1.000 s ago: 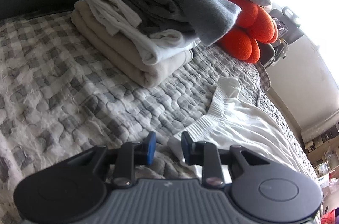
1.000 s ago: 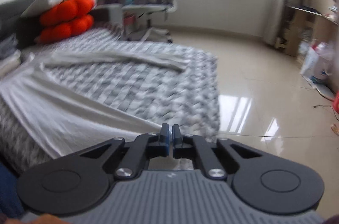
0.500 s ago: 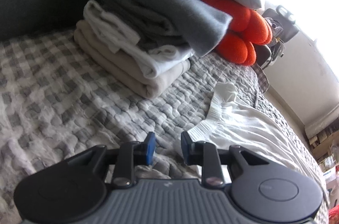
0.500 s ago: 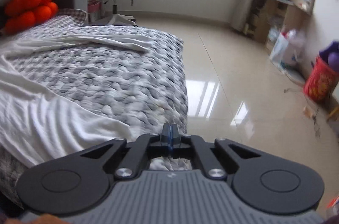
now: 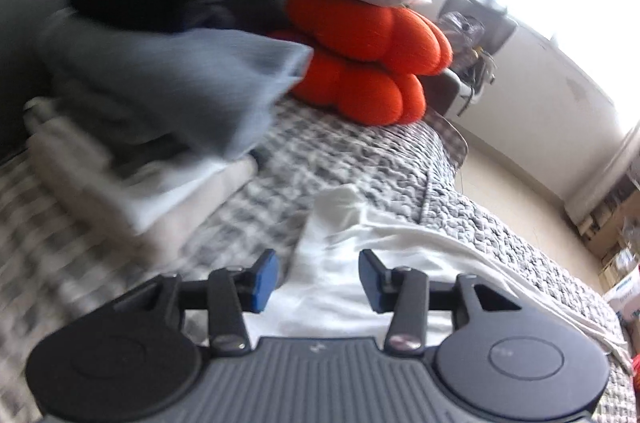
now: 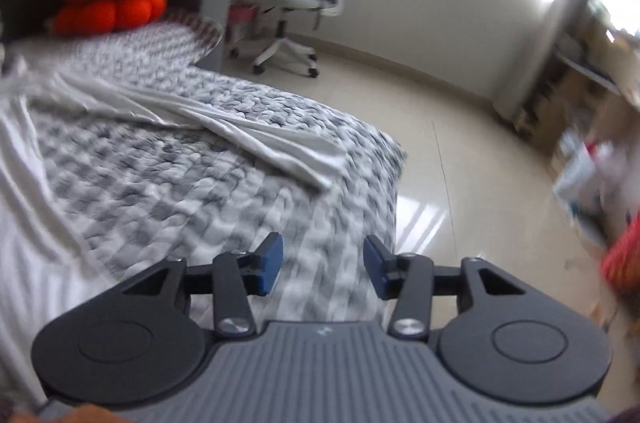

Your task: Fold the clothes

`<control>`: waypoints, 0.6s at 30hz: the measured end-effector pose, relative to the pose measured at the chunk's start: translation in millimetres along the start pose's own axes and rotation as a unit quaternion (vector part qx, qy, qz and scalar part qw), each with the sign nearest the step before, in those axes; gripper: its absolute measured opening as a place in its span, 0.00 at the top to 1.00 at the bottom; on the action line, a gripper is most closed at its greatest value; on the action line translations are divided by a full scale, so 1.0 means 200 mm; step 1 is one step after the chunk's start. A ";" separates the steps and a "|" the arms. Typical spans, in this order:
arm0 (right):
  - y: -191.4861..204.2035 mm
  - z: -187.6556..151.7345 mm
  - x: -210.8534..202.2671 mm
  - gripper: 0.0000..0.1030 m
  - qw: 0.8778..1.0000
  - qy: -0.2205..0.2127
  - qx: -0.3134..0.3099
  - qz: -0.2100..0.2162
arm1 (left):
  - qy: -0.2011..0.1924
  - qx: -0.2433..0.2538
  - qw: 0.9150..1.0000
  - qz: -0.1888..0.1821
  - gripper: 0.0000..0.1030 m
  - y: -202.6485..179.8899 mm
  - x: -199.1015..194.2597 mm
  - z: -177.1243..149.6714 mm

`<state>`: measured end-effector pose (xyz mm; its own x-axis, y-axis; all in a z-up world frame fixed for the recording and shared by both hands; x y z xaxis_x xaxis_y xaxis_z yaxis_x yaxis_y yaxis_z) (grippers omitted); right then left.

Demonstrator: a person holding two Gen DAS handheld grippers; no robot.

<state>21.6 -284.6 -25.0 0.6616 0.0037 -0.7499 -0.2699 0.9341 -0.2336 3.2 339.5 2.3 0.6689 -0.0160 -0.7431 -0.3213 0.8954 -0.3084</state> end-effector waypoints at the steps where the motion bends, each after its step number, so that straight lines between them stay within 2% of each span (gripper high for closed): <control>1: -0.01 0.05 0.04 0.53 1.000 0.001 -0.010 0.011 | 0.004 0.011 1.000 0.002 0.52 -0.04 0.03 0.02; 4: -0.10 0.21 0.15 0.53 1.000 0.002 -0.014 0.022 | 0.008 0.056 0.998 0.023 0.43 -0.16 0.13 0.09; 8: -0.17 0.37 0.34 0.53 0.998 0.019 -0.059 0.008 | 0.023 0.091 0.994 0.061 0.43 -0.24 0.31 0.18; 12: -0.13 0.45 0.53 0.53 0.990 0.032 -0.126 0.057 | 0.031 0.115 0.987 0.103 0.41 -0.24 0.45 0.26; 14: -0.12 0.48 0.61 0.53 0.987 0.037 -0.137 0.074 | 0.039 0.113 0.986 0.112 0.37 -0.22 0.51 0.28; 15: -0.13 0.50 0.63 0.55 0.987 0.036 -0.133 0.086 | 0.044 0.110 0.986 0.115 0.31 -0.21 0.53 0.29; 16: -0.14 0.52 0.65 0.79 0.986 0.038 -0.124 0.106 | 0.049 0.107 0.986 0.119 0.26 -0.19 0.56 0.30; 17: -0.15 0.54 0.67 0.97 0.984 0.049 -0.116 0.128 | 0.054 0.102 0.986 0.122 0.25 -0.18 0.58 0.31; 18: -0.14 0.55 0.67 0.99 0.983 0.051 -0.120 0.132 | 0.057 0.096 0.986 0.126 0.25 -0.17 0.61 0.31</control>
<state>194.6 -270.5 -51.5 0.4758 0.1870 -0.8595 -0.5884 0.7940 -0.1530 137.8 334.4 -40.3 0.5006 0.1769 -0.8474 -0.3273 0.9449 0.0039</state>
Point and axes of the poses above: each gripper's, at about its wrist camera, not at the fingertips, and x roughly the way its jaws point, y to its left, z to its top, the point moved 4 cm from there along x, roughly the way its jaws point, and after that the axes turned 14 degrees about y, right-handed, at the moved point
